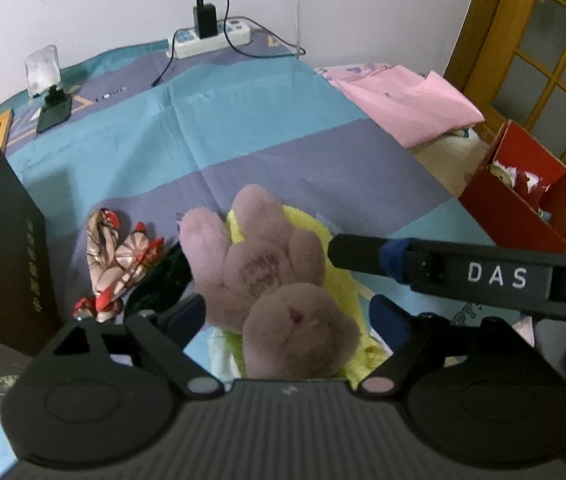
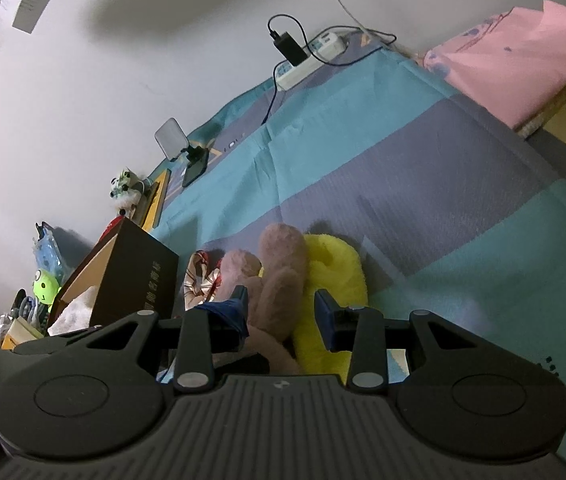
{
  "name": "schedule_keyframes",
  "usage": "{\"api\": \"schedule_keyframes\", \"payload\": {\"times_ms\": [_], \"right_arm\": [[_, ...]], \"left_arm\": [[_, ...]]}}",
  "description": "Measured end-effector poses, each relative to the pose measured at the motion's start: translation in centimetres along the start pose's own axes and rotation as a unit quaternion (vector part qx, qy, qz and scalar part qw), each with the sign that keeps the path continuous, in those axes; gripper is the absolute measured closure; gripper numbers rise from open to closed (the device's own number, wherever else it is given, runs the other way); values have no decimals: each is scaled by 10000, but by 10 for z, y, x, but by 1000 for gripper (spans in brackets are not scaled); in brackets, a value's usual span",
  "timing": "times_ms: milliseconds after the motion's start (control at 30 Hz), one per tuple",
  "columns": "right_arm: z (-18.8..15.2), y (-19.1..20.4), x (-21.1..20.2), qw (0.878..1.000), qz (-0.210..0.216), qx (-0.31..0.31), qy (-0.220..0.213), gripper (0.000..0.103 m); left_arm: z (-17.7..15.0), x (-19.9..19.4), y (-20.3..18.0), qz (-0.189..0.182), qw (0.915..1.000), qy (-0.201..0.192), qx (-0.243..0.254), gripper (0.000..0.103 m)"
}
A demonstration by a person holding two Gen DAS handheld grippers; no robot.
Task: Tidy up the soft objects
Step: 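Lift the pink bunny with the right gripper and carry it to the box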
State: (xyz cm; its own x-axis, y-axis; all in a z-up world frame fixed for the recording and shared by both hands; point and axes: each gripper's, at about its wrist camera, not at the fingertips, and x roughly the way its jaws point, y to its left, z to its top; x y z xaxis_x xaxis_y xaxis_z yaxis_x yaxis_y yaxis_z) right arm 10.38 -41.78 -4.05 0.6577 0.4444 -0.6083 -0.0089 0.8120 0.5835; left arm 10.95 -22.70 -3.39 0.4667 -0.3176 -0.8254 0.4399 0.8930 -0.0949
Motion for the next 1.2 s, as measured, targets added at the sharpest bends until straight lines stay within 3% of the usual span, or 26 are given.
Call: {"api": "schedule_keyframes", "payload": {"times_ms": [400,533,733,1033,1200], "right_arm": [[-3,-6,17,9989,87,-17,450,82],[-5,-8,25,9983,115,65,566,82],[-6,-4,30,9978,170,57,639,82],[-6,13,22,9966,546,74,614,81],[-12,47,16,9974,459,-470,303,81]], "left_arm": [[-12,30,15,-190,9986,432,-239,15],[-16,36,27,-486,9964,466,-507,26],[-19,33,27,-583,9966,343,-474,35],[-21,11,28,-863,9959,76,-250,39],[-19,-11,27,-717,9969,-305,85,43]]}}
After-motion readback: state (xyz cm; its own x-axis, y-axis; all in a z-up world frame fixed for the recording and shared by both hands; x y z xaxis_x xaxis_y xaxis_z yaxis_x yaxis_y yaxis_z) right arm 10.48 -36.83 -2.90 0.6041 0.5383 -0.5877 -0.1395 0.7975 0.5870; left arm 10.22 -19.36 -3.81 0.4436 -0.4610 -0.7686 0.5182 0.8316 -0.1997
